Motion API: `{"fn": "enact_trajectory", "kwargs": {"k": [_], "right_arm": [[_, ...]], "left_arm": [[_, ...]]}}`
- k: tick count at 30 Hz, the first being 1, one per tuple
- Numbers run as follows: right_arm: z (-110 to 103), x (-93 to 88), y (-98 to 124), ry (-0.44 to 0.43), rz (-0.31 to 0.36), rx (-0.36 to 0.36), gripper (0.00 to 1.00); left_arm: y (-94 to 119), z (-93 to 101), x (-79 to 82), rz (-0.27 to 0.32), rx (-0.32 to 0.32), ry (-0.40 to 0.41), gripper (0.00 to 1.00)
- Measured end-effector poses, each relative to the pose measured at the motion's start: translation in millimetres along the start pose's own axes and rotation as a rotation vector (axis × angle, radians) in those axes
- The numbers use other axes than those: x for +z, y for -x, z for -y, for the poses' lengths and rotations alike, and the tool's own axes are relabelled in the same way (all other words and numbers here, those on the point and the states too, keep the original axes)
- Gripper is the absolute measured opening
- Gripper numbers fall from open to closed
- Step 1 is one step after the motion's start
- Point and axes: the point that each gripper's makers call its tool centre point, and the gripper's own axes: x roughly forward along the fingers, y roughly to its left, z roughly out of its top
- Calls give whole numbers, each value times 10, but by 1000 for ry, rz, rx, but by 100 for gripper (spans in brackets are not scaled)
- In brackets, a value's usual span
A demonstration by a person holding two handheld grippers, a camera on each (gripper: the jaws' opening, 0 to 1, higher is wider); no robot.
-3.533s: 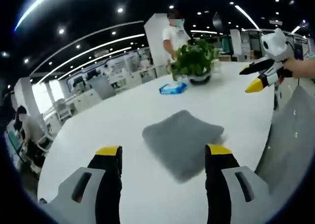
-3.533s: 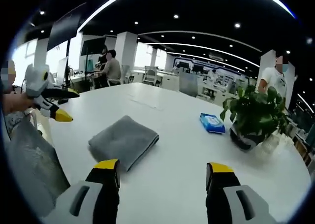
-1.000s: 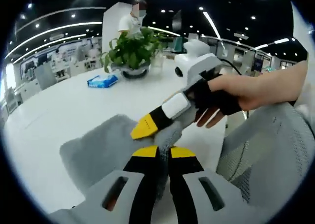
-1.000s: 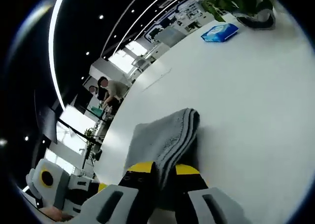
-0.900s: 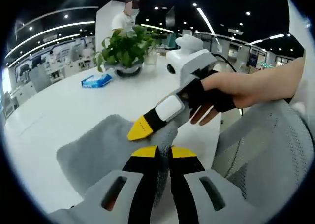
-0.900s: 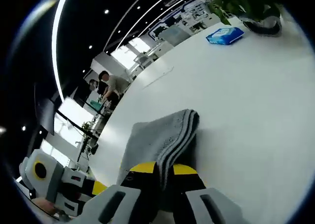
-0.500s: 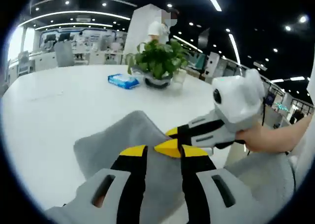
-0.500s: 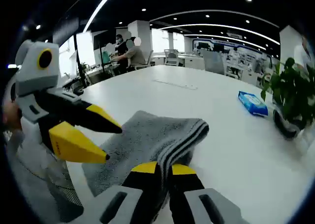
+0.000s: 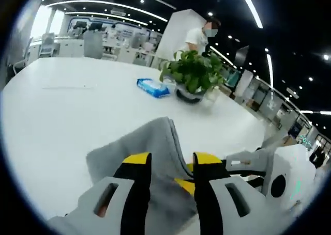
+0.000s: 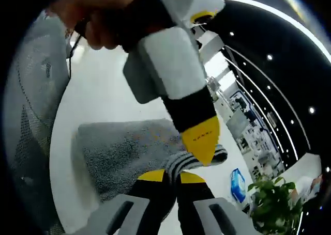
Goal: Open the folded towel by lifting each exposed corner and separating the folded layers until the towel lies flat within the target outline without major curled edges
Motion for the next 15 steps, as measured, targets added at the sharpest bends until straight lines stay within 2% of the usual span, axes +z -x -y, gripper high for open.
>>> {"fn": "enact_trajectory", "kwargs": {"k": [2,5,9,12,15], "right_arm": [[-3,25,-5,50,5,-6,4],[7,43,6,73,8,-14,4],[-15,54,4,121,6,-12,5],[-28,84,4,122,16,-8,5],[-64,88,-3,78,24,15,6]], "left_arm": [[-18,-22,-11,-16,14,12,29],[-26,-94,-78,-51,52,9,27],[-26,-88,-143,-70,35,65,23],[-43,-50,-179,-80,25,64,15],[-50,-40,-213,-92,19,45,10]]}}
